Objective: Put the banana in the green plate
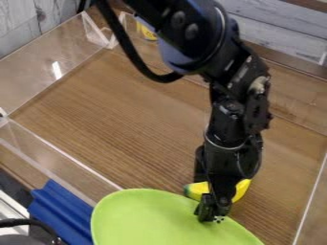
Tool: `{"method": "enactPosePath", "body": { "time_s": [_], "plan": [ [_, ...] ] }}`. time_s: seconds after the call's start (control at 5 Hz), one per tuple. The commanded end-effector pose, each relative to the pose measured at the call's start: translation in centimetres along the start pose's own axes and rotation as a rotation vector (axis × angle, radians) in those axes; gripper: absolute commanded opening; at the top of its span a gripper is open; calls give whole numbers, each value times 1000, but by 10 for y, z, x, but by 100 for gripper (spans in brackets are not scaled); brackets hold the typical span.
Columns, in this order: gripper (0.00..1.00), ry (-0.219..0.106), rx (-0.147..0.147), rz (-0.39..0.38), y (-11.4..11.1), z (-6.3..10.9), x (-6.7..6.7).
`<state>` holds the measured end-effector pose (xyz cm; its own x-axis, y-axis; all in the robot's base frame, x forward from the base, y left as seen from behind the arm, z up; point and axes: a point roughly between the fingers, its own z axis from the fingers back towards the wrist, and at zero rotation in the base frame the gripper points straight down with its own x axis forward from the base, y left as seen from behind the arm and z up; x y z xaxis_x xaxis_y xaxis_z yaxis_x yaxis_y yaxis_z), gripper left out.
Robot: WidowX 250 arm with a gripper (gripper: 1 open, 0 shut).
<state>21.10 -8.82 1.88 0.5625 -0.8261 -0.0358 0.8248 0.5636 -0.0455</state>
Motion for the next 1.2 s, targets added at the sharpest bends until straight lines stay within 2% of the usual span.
{"method": "enactPosePath", "body": {
  "time_s": [0.0,0.4,0.6,1.0],
  "plan": [
    [100,-22,10,-8,0,5,6],
    [100,-25,7,-12,0,4,9],
    [0,-24,6,-10,-2,8,7],
    [0,-28,3,-9,-6,17,3]
  ]
}}
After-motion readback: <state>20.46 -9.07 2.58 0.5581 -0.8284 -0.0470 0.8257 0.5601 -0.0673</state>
